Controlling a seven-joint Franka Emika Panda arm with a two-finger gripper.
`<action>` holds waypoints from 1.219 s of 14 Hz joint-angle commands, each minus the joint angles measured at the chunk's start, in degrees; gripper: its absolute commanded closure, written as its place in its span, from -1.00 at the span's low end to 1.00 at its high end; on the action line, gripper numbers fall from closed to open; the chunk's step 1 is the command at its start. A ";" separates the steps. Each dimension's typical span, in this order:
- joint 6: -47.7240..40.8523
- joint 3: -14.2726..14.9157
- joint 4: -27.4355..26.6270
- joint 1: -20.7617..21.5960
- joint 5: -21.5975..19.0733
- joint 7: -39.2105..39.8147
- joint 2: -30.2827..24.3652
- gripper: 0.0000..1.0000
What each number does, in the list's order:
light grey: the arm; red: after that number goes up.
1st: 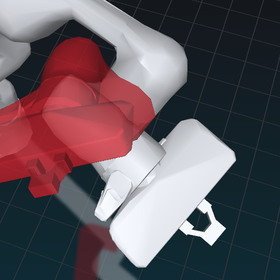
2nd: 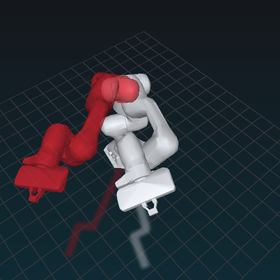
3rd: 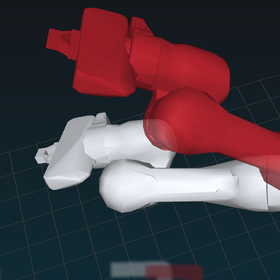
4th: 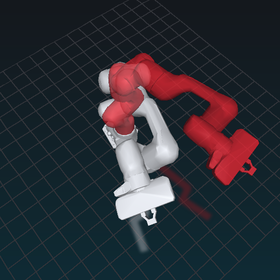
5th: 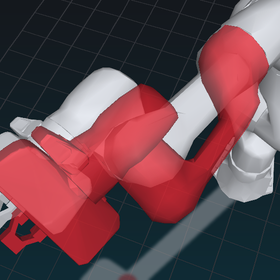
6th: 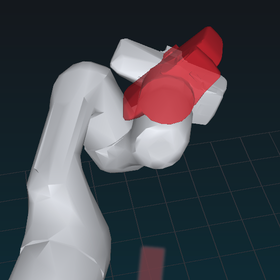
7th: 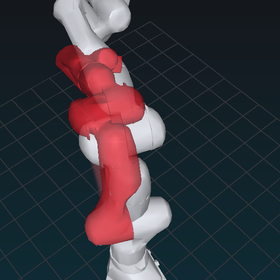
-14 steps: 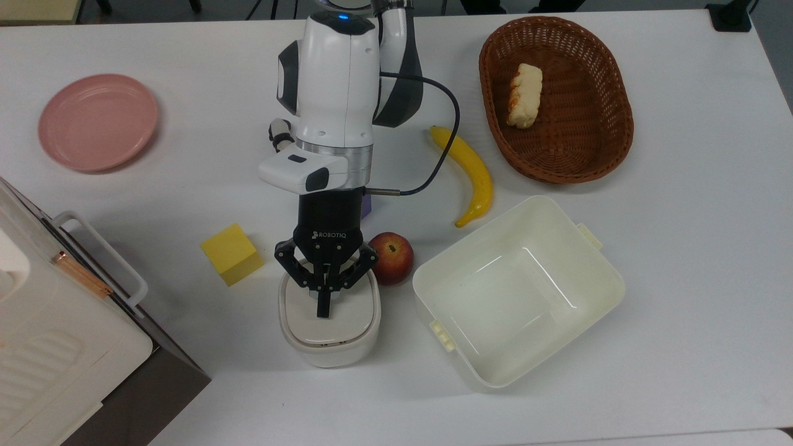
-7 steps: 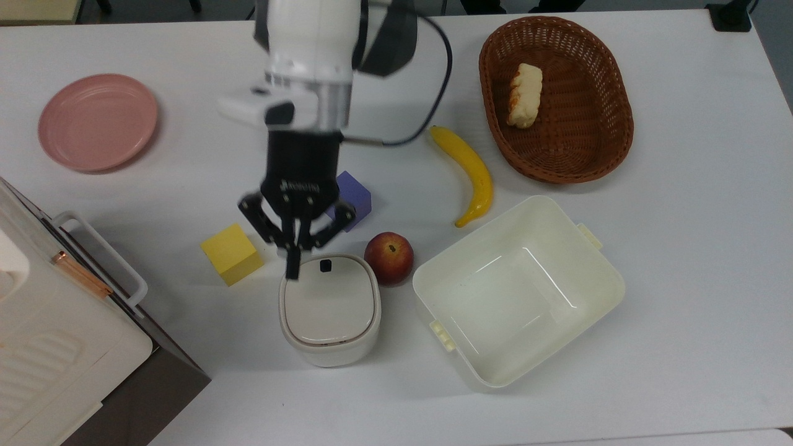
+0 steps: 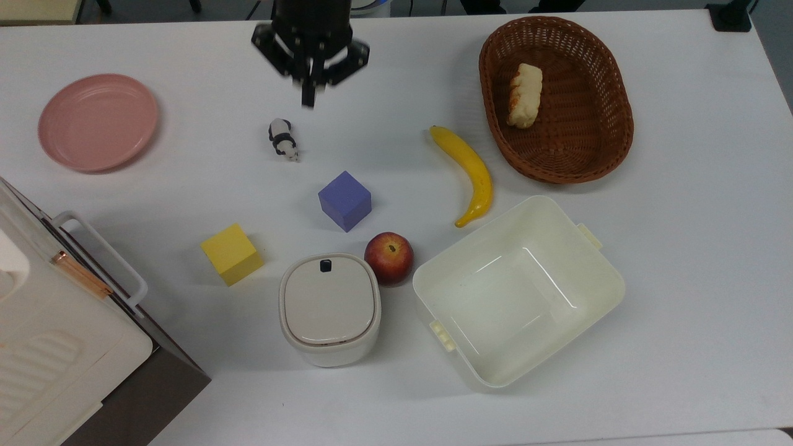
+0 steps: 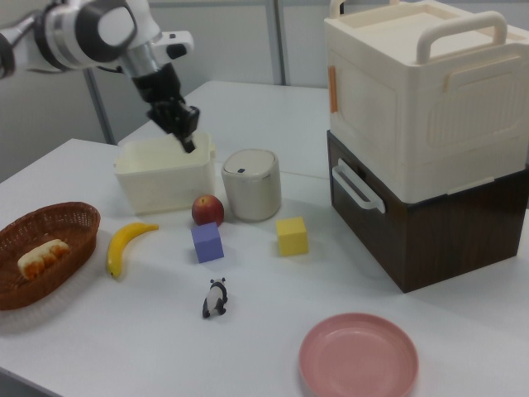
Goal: Close the trash can
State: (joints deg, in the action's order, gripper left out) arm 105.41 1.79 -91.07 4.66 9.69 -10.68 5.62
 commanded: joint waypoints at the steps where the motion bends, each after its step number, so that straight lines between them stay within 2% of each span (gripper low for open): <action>1: -12.21 0.15 -1.93 0.35 -1.96 0.22 -4.21 0.35; 2: -15.46 0.15 -0.79 0.44 -2.05 0.31 -4.21 0.11; 3: -16.97 0.15 -0.60 0.44 -1.96 0.39 -4.30 0.05; 4: -18.30 0.23 0.36 0.35 -1.96 1.44 -4.73 -0.11; 6: -18.66 0.23 0.54 0.26 -1.96 2.85 -5.61 -1.00; 10: -14.81 0.15 0.54 0.35 -2.13 2.07 -5.79 -1.00; 13: -12.69 0.06 0.19 0.26 -4.41 3.12 -5.71 -1.00; 15: -11.63 0.58 0.10 -0.35 -9.32 2.76 -6.14 -1.00; 17: -11.54 1.03 0.19 -0.88 -10.75 4.34 -6.32 -1.00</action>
State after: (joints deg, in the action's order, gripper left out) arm 92.77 1.91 -90.11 4.47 1.97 -9.07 0.63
